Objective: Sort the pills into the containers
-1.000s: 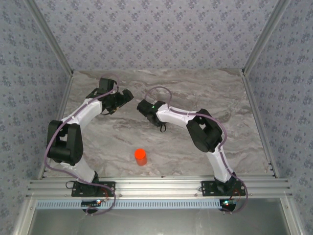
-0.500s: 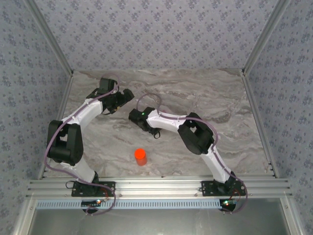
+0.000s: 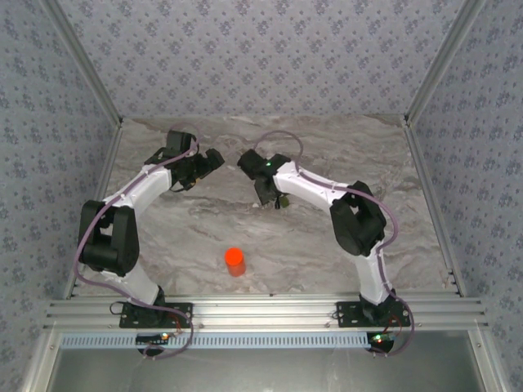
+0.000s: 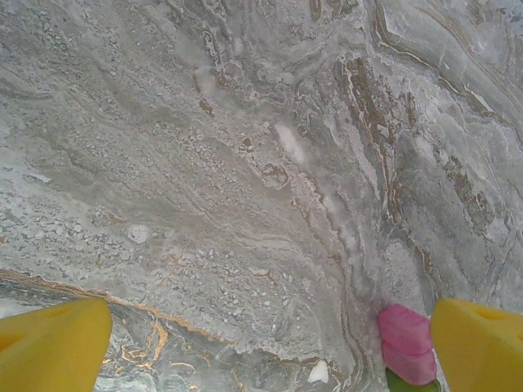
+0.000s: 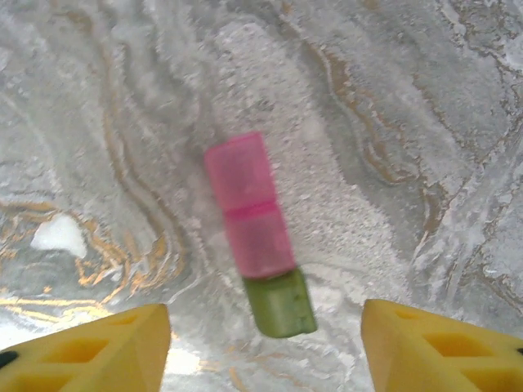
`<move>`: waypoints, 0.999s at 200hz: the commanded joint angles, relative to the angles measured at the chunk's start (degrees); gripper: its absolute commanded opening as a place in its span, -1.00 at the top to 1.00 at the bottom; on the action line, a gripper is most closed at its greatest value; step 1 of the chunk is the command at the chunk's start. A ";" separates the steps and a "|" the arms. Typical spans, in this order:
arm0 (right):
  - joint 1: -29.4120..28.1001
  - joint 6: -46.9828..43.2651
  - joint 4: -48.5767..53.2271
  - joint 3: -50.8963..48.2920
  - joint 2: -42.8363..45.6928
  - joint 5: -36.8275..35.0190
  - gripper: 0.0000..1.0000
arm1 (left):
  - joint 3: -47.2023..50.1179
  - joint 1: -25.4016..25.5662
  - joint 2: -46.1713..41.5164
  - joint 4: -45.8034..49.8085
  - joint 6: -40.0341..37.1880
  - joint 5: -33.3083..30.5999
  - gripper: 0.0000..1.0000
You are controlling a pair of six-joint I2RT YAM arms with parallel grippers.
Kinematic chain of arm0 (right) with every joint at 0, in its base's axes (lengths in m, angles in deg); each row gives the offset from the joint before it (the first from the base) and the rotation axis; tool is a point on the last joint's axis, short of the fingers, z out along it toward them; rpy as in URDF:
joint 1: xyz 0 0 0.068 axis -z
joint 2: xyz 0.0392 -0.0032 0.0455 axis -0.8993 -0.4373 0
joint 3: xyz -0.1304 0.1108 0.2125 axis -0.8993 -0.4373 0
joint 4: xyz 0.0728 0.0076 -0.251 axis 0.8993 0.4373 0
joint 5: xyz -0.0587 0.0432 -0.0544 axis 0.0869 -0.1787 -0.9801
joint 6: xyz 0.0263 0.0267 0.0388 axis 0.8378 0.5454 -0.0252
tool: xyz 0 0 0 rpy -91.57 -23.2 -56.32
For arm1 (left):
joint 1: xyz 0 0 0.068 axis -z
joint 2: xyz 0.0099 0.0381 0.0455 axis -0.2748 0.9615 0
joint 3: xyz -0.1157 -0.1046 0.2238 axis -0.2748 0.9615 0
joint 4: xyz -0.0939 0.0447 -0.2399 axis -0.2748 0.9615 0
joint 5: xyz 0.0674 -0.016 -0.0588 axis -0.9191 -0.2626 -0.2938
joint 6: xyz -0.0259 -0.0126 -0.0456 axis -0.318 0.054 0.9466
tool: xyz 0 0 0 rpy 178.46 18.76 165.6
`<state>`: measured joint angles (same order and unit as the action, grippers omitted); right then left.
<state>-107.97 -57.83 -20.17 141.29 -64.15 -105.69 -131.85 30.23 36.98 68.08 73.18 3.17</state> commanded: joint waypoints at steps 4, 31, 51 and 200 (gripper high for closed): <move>2.53 0.50 -0.68 0.13 -0.86 5.96 -0.41 | 0.46 0.23 -0.12 -0.98 0.55 0.72 -1.00; 5.53 0.76 -2.06 0.21 -1.69 11.24 -0.48 | 0.09 0.31 0.14 -0.48 0.43 0.58 -1.00; 6.08 0.75 -2.32 0.41 -2.31 12.95 -0.47 | -0.20 0.26 0.27 -0.15 0.33 0.27 -1.00; 0.16 7.77 -4.41 -5.13 7.19 15.11 -0.40 | -0.85 0.48 0.59 -0.13 0.29 0.06 -1.00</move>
<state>-111.71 -55.25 -25.00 138.27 -60.21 -87.85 -131.87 30.32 36.98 68.13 73.16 3.15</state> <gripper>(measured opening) 0.702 0.997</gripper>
